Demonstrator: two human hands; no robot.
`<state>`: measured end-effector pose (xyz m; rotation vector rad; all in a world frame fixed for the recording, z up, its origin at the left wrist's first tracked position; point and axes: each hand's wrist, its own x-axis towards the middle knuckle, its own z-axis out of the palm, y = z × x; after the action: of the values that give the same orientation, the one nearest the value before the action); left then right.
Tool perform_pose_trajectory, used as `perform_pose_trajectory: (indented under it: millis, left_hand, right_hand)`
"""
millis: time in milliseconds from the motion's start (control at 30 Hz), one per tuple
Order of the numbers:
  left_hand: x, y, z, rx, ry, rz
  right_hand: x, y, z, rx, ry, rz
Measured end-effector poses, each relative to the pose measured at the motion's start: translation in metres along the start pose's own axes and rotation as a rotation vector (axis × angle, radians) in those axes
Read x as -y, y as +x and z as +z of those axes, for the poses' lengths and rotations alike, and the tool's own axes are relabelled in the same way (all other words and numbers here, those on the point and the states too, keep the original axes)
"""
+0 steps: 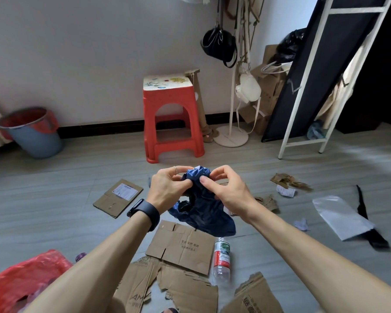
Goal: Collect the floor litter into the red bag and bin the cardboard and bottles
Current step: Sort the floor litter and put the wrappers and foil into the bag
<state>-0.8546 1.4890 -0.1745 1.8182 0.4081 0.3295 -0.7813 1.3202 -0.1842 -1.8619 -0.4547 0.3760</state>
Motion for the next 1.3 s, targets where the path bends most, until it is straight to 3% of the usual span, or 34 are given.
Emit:
perform_pose_trajectory:
  millis: [133, 233, 400, 500, 633, 733, 933, 1067, 1133, 1300]
  left_hand:
    - [0.0, -0.003, 0.004, 0.061, -0.042, 0.016]
    - [0.0, -0.006, 0.008, 0.097, -0.084, -0.014]
    - [-0.007, -0.004, -0.004, 0.237, -0.257, -0.194]
    - [-0.006, -0.004, -0.008, 0.298, -0.184, -0.151]
    - [0.0, 0.002, -0.013, 0.271, -0.024, -0.119]
    - [0.003, 0.003, -0.016, 0.445, -0.24, -0.217]
    - [-0.002, 0.001, -0.018, 0.285, -0.202, -0.163]
    - [-0.005, 0.001, -0.013, 0.197, -0.248, -0.129]
    - [0.0, 0.003, -0.013, 0.158, -0.232, -0.068]
    - [0.003, -0.001, -0.006, 0.074, -0.191, -0.039]
  right_hand:
    - [0.001, 0.001, -0.008, 0.182, 0.217, 0.16]
    - [0.001, -0.002, -0.014, 0.297, 0.183, 0.166]
    - [-0.001, -0.003, -0.009, 0.215, 0.139, 0.094]
    - [-0.005, 0.001, -0.008, 0.189, 0.136, 0.081]
    - [0.0, 0.008, -0.008, 0.216, 0.357, 0.162]
    - [-0.002, 0.01, -0.003, 0.232, 0.505, 0.247]
    - [0.001, 0.006, -0.002, 0.117, 0.242, 0.111]
    - [0.008, 0.004, -0.012, 0.386, 0.38, 0.246]
    - [0.011, 0.003, -0.014, 0.427, 0.435, 0.281]
    - [0.006, 0.008, 0.0, 0.171, 0.525, 0.237]
